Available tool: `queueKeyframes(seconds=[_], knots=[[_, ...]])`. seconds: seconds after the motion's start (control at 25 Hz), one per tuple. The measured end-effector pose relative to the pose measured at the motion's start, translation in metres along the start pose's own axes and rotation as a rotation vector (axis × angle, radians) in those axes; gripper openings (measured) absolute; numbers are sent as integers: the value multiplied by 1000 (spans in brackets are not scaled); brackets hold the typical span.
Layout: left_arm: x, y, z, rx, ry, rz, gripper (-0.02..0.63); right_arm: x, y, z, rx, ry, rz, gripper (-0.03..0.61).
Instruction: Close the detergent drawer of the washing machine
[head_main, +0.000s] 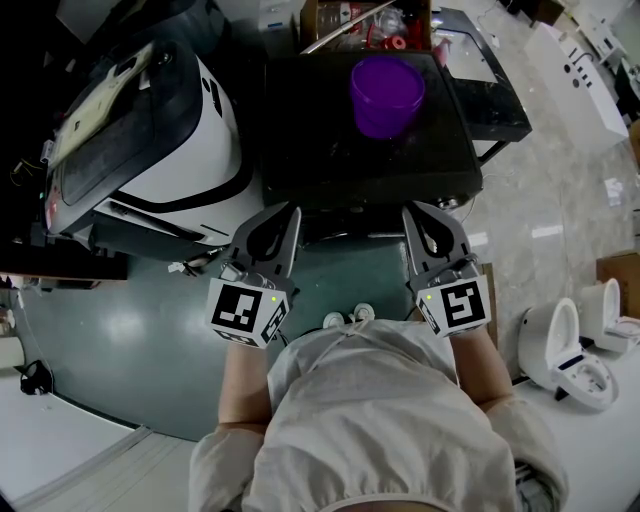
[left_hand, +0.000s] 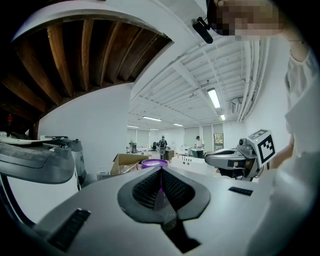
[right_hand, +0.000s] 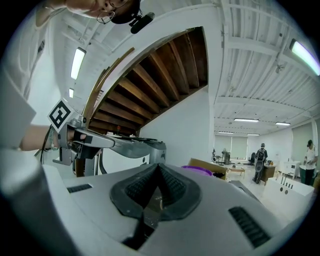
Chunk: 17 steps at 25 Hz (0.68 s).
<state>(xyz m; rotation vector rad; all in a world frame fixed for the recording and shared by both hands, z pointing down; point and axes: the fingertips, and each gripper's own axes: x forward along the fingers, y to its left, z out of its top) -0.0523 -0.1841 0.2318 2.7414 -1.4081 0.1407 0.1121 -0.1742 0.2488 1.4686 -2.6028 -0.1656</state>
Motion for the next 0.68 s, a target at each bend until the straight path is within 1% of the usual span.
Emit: queueKeyframes(seconds=[0.28,0.68], knots=[[-3,-2,-2,-8,2,2,20,-5,-1,2,15,-10,-17,2],[-7,-6,-4,-10,8,1,20,-11,2,4,23,-30,-18,2]])
